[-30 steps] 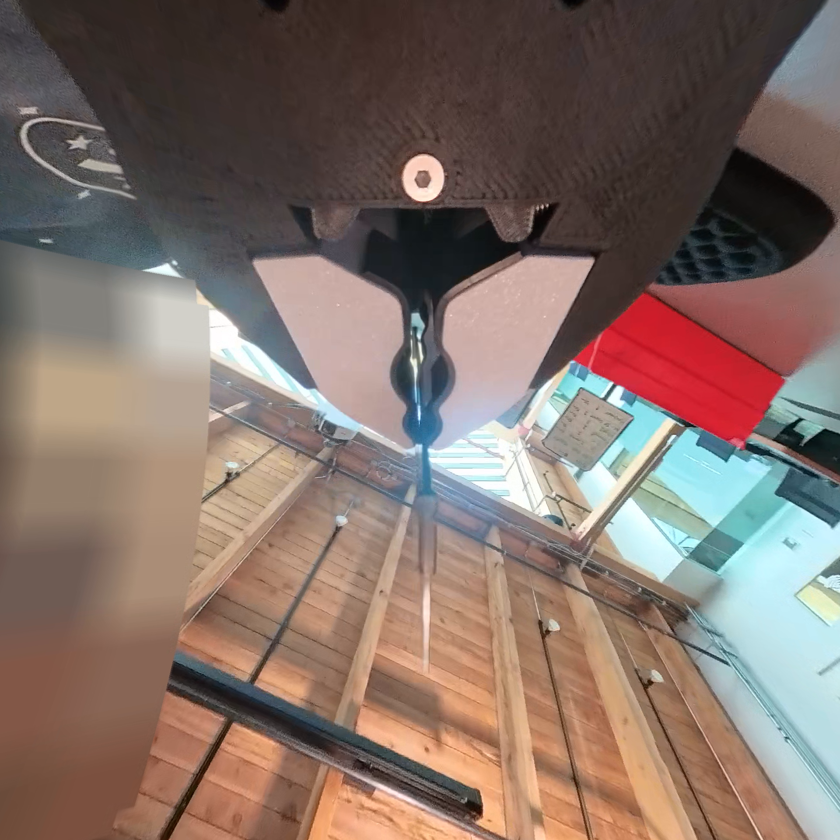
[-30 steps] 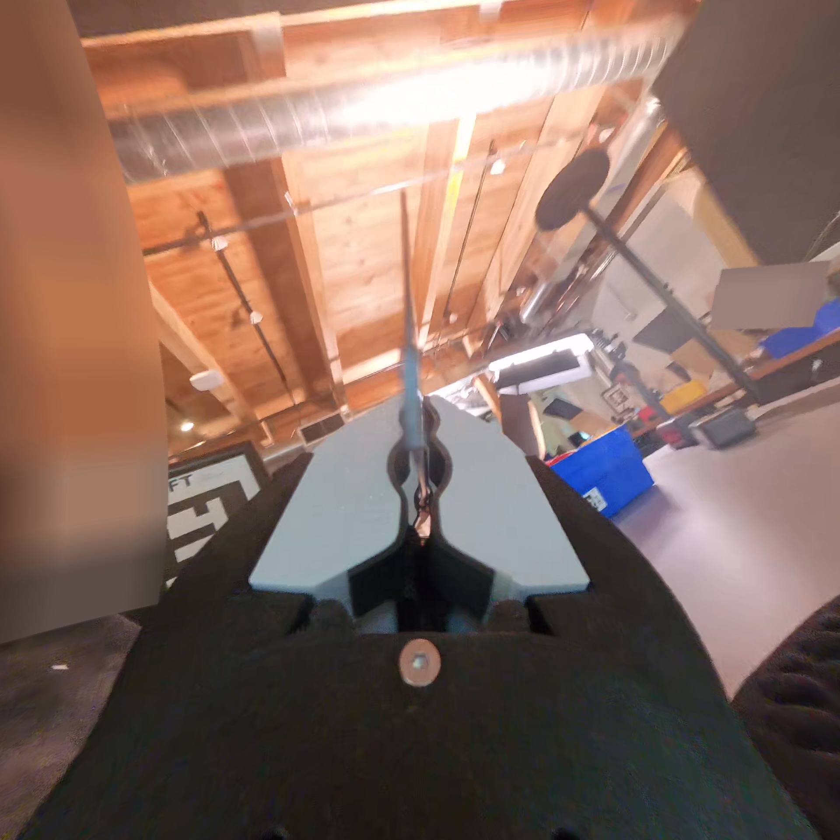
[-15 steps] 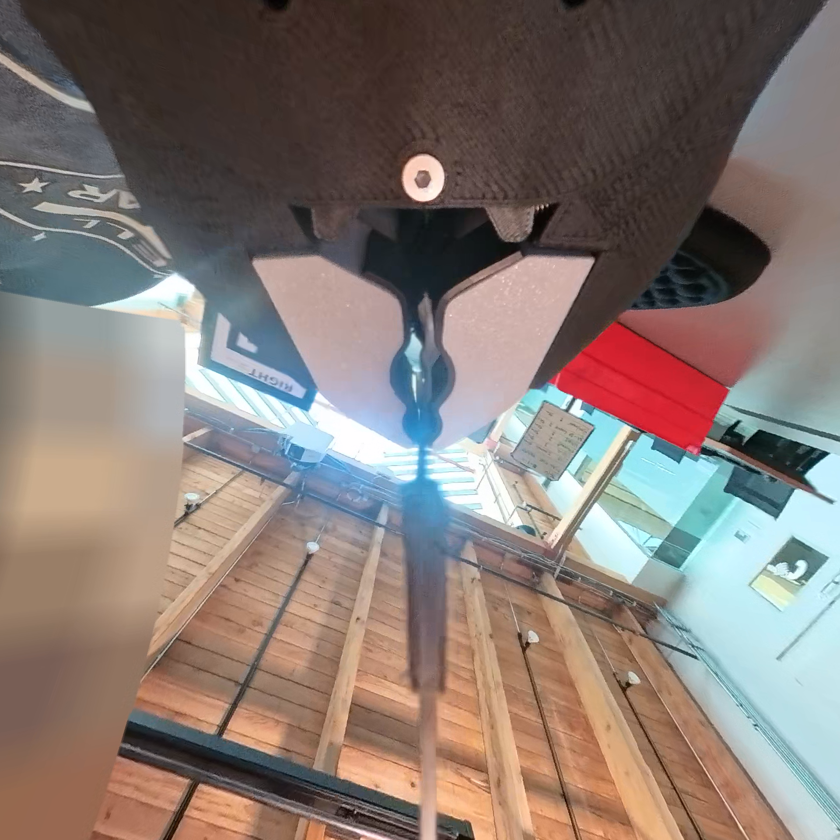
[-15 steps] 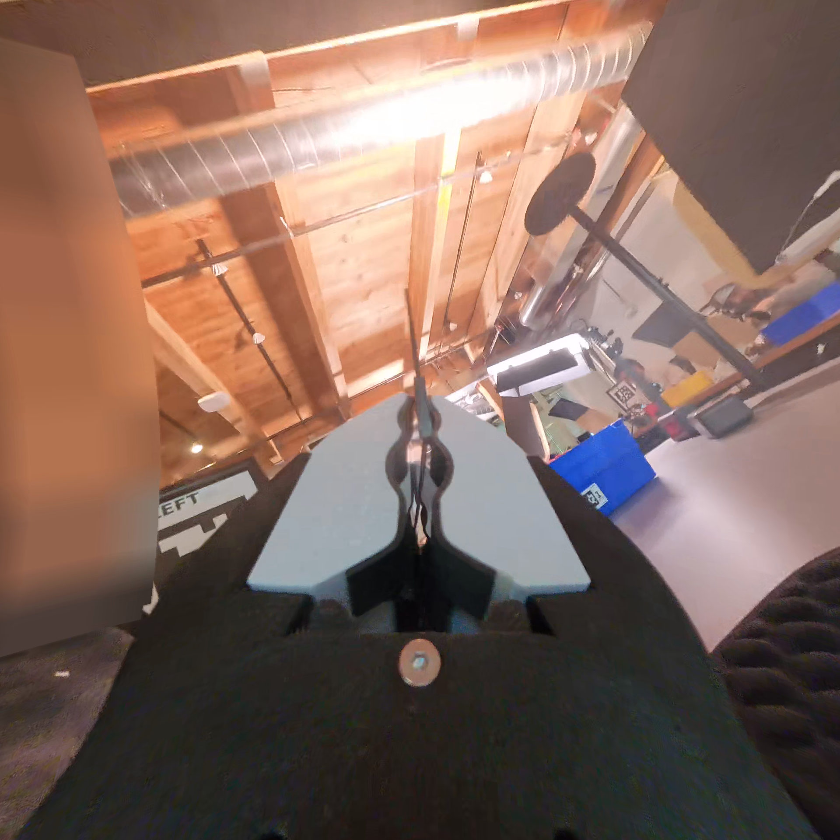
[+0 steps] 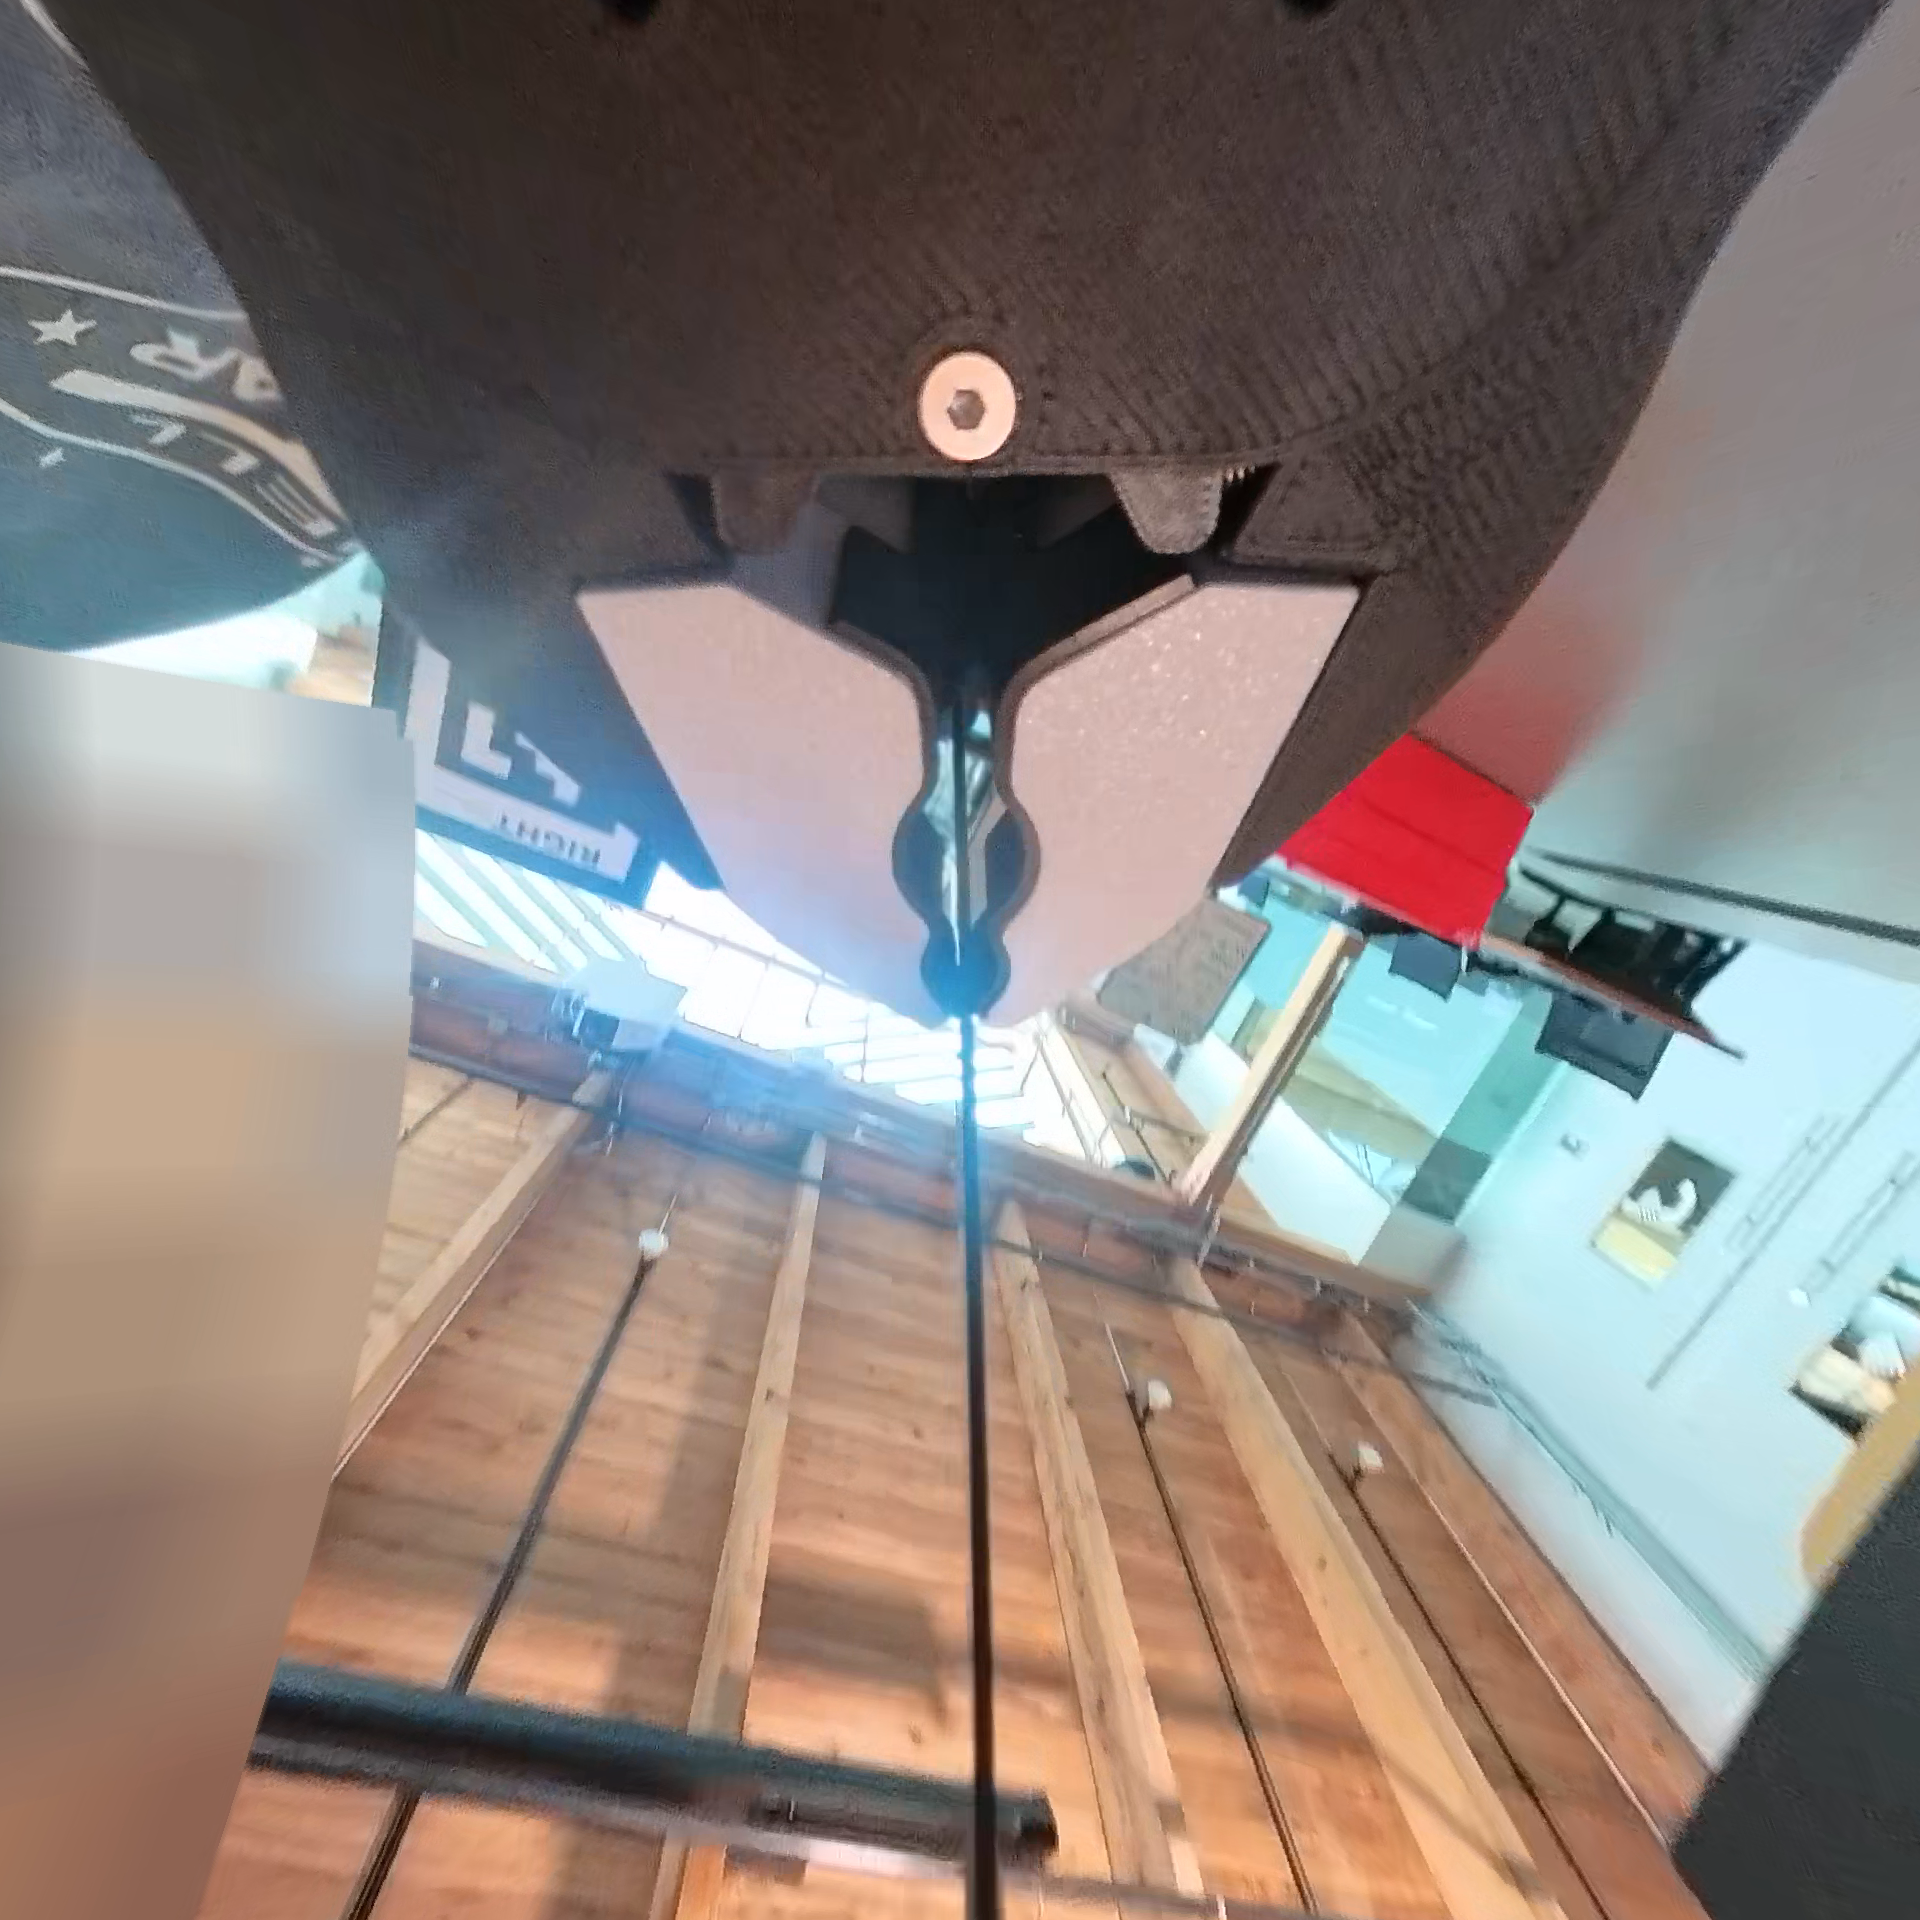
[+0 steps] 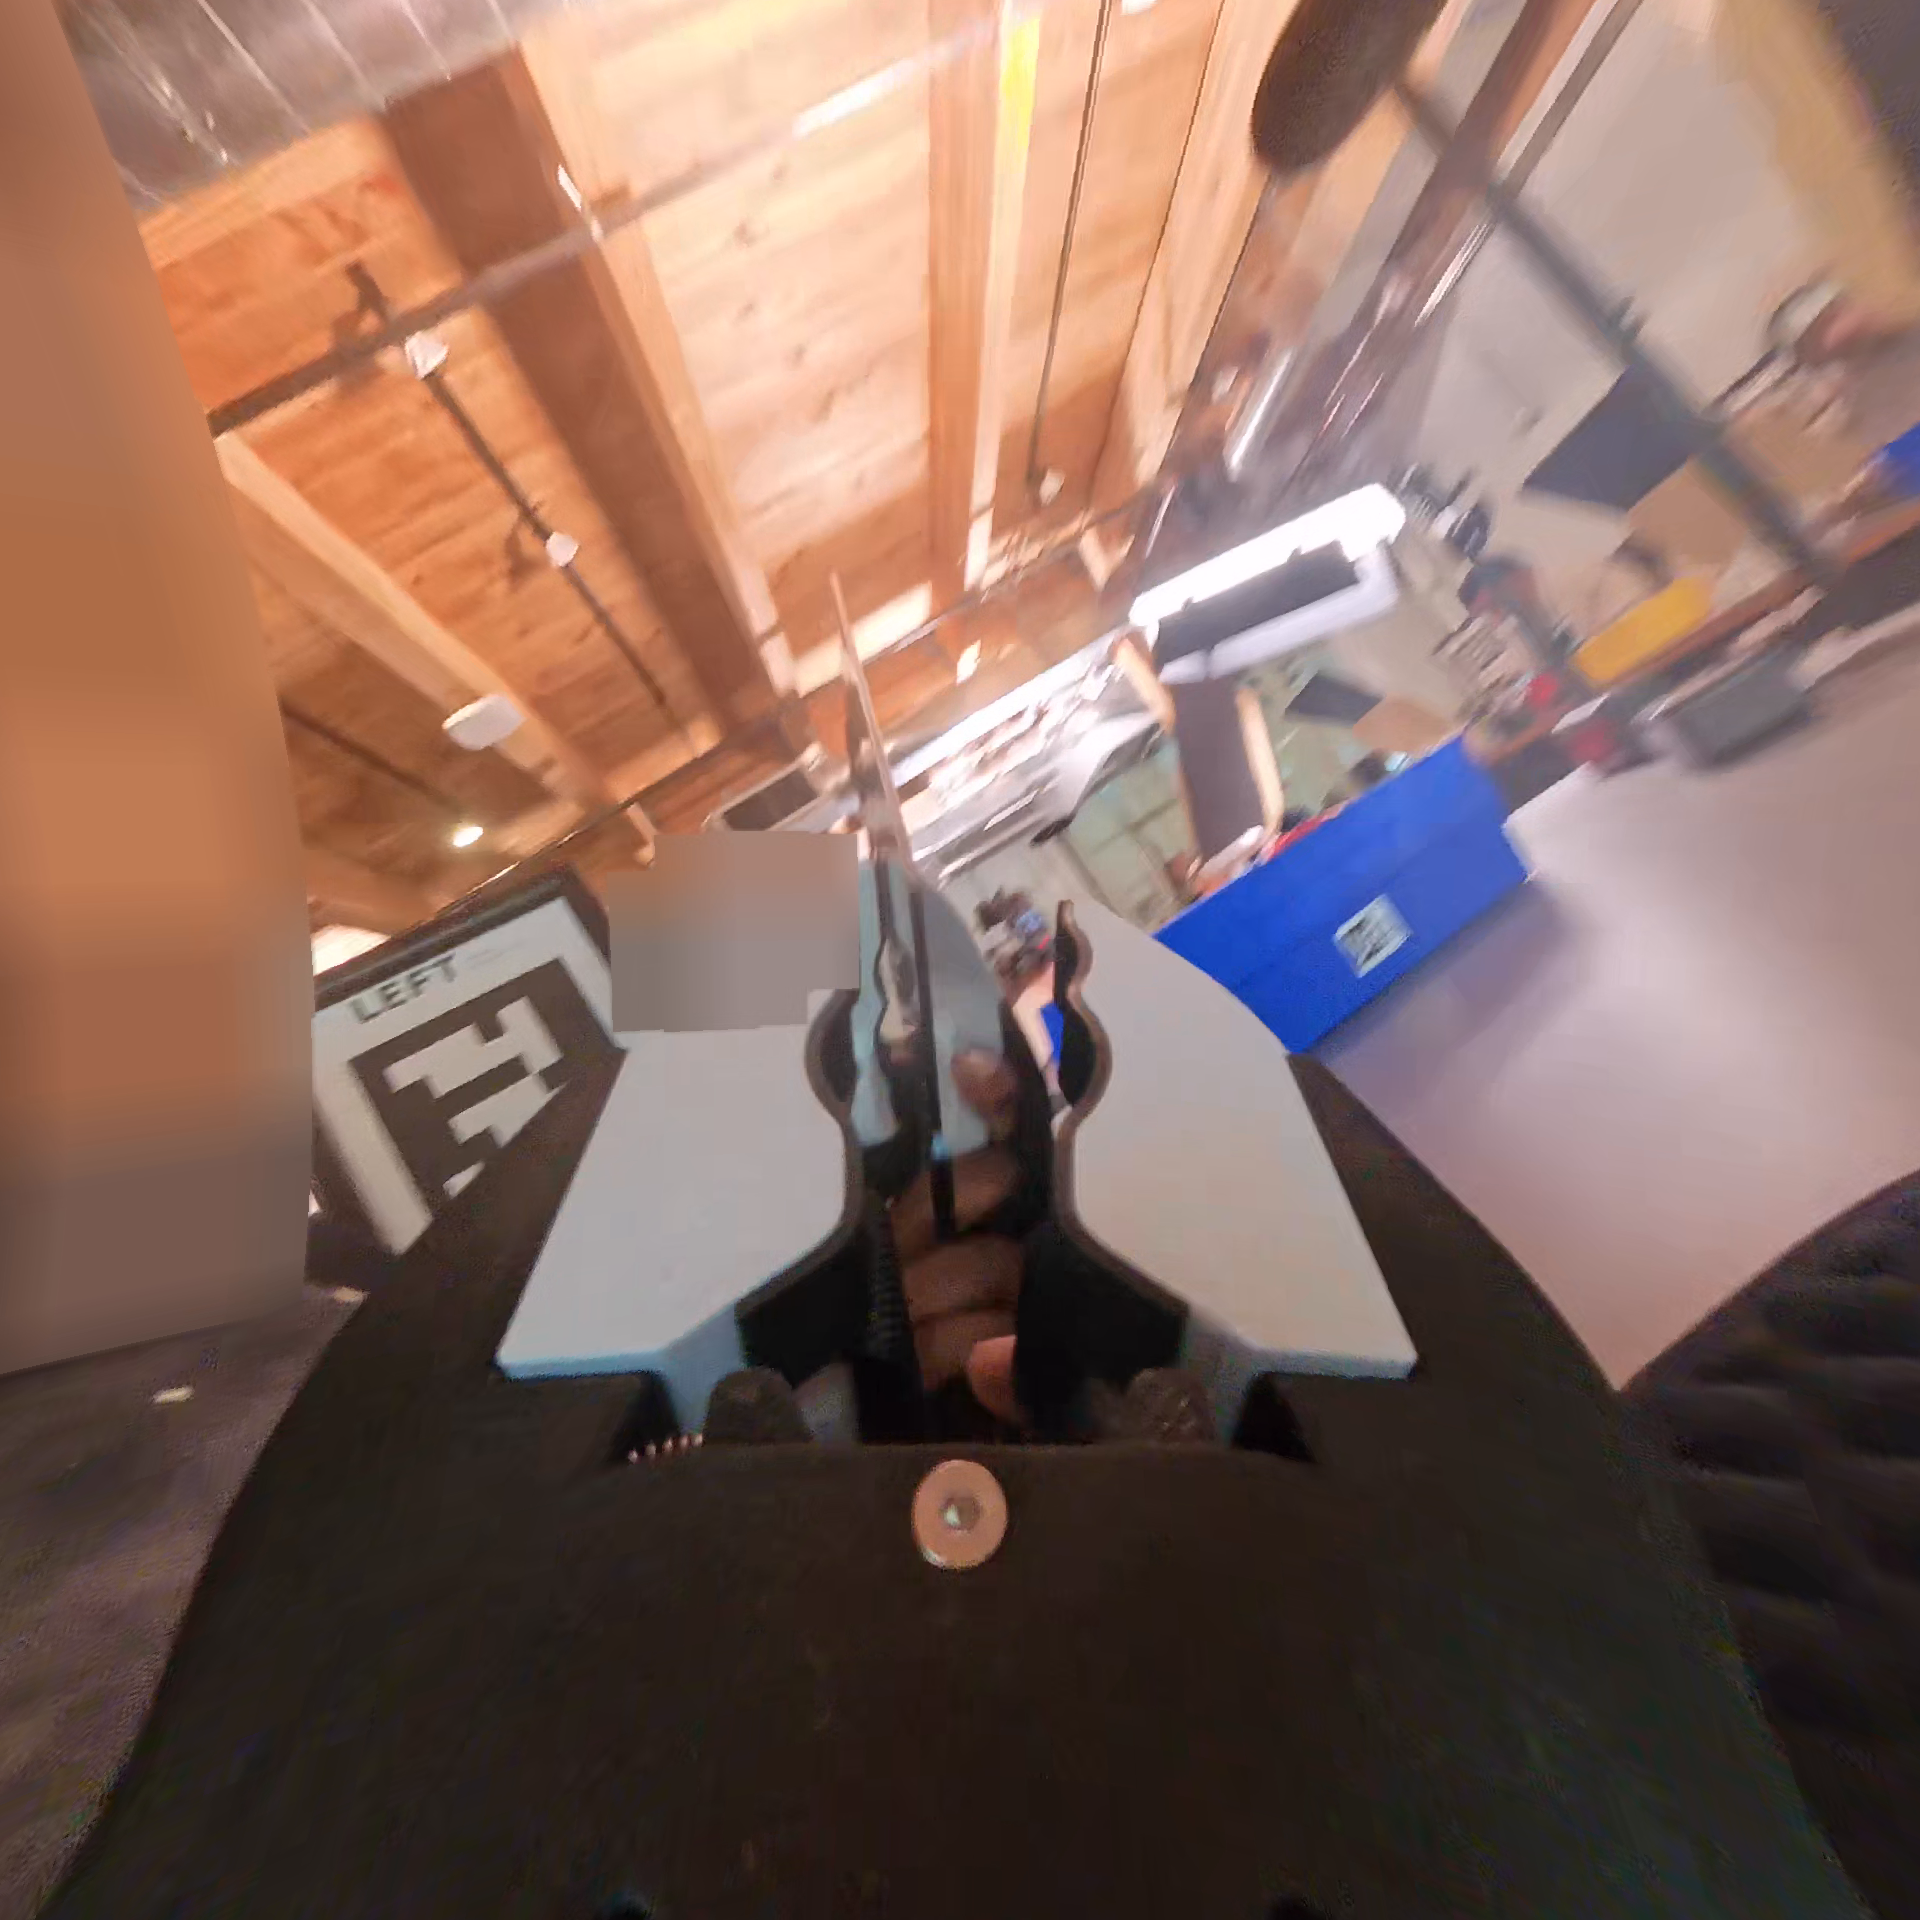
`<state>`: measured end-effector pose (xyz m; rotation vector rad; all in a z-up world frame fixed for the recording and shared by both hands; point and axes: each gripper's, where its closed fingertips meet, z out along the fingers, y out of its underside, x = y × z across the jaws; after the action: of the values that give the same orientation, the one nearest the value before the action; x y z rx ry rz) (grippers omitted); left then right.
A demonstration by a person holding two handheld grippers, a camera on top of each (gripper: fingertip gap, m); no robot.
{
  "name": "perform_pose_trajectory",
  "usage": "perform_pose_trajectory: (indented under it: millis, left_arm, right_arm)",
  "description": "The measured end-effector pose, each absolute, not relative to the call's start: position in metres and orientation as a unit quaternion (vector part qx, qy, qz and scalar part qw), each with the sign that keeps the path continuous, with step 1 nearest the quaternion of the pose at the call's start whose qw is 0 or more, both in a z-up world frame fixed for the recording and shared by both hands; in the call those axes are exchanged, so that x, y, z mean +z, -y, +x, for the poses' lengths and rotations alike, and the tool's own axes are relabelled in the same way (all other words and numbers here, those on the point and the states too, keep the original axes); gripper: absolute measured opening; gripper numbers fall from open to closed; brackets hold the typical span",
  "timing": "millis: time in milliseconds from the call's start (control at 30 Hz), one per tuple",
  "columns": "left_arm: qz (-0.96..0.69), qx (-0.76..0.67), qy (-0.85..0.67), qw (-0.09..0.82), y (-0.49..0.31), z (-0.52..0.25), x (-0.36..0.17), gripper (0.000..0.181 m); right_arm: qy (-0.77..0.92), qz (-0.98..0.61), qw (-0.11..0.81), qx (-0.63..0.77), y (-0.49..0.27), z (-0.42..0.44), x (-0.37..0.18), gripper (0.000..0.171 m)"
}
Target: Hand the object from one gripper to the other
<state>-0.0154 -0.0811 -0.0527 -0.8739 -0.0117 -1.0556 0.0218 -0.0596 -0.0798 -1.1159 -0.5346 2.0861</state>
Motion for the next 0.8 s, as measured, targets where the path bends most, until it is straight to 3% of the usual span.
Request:
perform_pose_trajectory:
  millis: [100, 167, 400, 700, 800]
  left_arm:
    - [-0.436, -0.507, -0.022, 0.743, 0.076, 0.001, -0.059, 0.001]
    - [-0.447, -0.523, -0.032, 0.725, 0.074, 0.009, -0.061, 0.001]
    - [-0.469, -0.543, -0.046, 0.695, 0.068, 0.031, -0.073, 0.002]
    - [-0.557, -0.525, -0.152, 0.624, 0.075, 0.058, -0.086, 0.002]
    - [-0.589, -0.527, -0.193, 0.582, 0.079, 0.074, -0.099, 0.001]
  right_arm:
    - [0.202, -0.399, 0.403, 0.799, 0.047, 0.040, -0.066, 0.035]
    - [0.241, -0.372, 0.383, 0.811, 0.056, 0.044, -0.062, 0.002]
    - [0.227, -0.373, 0.359, 0.825, 0.066, 0.035, -0.069, 0.001]
    - [0.357, -0.396, 0.290, 0.795, 0.065, 0.044, -0.069, 0.033]
    - [0.422, -0.391, 0.259, 0.776, 0.074, 0.056, -0.070, 0.035]
